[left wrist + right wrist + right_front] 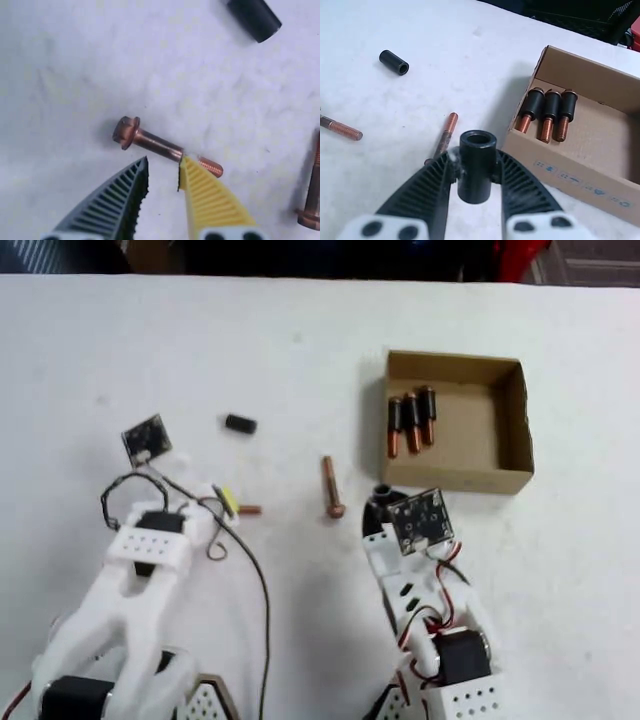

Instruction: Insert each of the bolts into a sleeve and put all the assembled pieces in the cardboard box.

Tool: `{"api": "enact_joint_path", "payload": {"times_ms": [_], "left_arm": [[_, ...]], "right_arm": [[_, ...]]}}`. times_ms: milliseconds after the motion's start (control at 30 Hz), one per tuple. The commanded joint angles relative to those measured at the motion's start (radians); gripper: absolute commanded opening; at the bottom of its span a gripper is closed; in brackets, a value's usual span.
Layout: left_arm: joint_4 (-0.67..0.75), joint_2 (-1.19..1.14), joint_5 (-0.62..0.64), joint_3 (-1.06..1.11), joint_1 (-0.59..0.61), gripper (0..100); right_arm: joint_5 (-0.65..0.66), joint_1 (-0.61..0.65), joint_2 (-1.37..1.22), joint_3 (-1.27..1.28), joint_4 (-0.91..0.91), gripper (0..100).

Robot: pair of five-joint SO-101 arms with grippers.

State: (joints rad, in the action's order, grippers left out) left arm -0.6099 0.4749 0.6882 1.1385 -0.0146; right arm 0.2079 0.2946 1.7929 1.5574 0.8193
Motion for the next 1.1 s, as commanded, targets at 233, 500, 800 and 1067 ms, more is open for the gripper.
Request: {"api": "enact_joint_path", "payload": {"times_ms": [233,500,800,1067], "left_arm": [[0.017,0.025,0.011,-0.002,0.002,21],[0.021,0.025,0.011,-0.002,0.004,19],[0.069,-0.084,0.006,-0.014,0.024,20],[0.064,-0.248,0.009,-0.126,0.056,20]], "right_arm": [[-0.002,-0.008,0.010,-0.009,-0.019,1.8],[-0.002,-0.010,0.010,-0.009,-0.019,1.8],[-0.002,-0.010,0.010,-0.009,-0.019,1.8],[-0.002,-0.010,0.010,-0.009,-0.019,1.8]]}}
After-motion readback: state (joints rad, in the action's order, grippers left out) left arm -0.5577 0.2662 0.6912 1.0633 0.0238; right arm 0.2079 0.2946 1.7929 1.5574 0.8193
